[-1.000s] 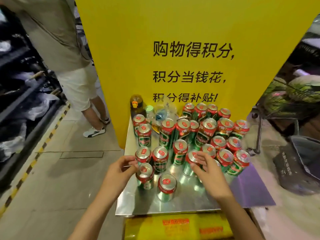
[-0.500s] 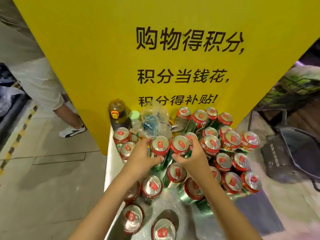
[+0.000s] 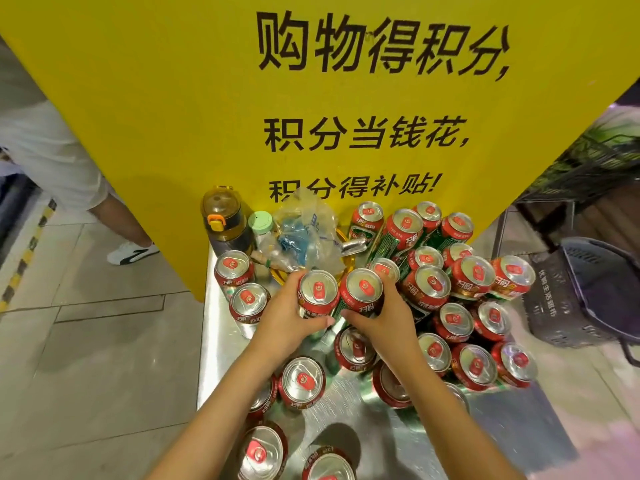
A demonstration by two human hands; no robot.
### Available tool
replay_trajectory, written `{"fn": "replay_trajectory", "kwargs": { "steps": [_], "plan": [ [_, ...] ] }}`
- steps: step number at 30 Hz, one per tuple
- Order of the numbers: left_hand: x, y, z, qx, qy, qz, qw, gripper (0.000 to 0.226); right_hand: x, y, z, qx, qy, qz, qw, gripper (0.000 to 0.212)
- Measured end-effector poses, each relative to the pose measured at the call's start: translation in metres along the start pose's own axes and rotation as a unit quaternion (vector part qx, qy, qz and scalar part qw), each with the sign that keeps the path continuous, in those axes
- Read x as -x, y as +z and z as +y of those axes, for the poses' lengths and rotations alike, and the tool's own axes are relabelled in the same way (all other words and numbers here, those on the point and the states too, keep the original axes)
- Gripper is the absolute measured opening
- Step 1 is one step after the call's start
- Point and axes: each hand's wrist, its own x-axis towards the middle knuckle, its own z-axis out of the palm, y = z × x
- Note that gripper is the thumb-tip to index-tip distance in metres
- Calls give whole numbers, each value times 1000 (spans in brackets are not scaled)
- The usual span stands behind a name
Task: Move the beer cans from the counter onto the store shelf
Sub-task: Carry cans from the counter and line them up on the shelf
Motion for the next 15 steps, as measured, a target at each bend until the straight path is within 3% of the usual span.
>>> {"fn": "replay_trajectory", "kwargs": {
  "steps": [8, 15],
  "plan": [
    [9, -2, 5, -10, 13, 37, 999, 70, 1, -6, -6, -10, 4, 40, 999, 63],
    [36, -19, 36, 54, 39, 94, 993, 71, 13, -47, -48, -25, -60, 58, 996, 62]
  ]
}}
